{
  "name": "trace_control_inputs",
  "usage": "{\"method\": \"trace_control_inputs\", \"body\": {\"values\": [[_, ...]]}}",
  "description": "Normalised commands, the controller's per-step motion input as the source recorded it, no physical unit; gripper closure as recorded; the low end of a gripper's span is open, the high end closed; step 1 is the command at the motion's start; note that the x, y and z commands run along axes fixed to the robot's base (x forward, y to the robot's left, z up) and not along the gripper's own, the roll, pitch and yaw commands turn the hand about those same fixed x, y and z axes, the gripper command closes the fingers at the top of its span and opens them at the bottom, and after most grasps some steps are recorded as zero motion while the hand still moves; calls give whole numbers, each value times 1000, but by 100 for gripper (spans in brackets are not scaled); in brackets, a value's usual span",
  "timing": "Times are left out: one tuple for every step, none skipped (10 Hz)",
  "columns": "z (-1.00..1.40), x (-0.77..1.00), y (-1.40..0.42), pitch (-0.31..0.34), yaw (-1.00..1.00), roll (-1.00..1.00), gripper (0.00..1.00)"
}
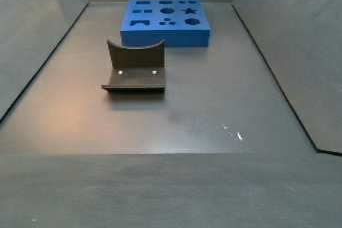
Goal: Insert the square-circle object.
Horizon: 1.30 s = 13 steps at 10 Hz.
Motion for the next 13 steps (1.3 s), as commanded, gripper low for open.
{"method": "trace_control_inputs", "body": {"values": [[-49,0,0,0,0,-26,100],[-666,-83,-774,-27,63,-86,100],[-529,0,-891,0,80,-94,100],[-466,0,-931,10,11,-119,100],[-551,-49,-923,0,0,-116,100],[-640,-71,-920,-3,0,-113,100],[-697,-120,-740,-57,0,-144,100],[-537,-174,-246,-114,40,0,100],[-429,-214,-60,-129,0,159,100],[-329,-157,-11,-86,0,144,100],[-229,-80,0,-39,0,36,100],[-243,0,0,-3,0,6,100],[-280,40,-6,0,0,33,100]]}}
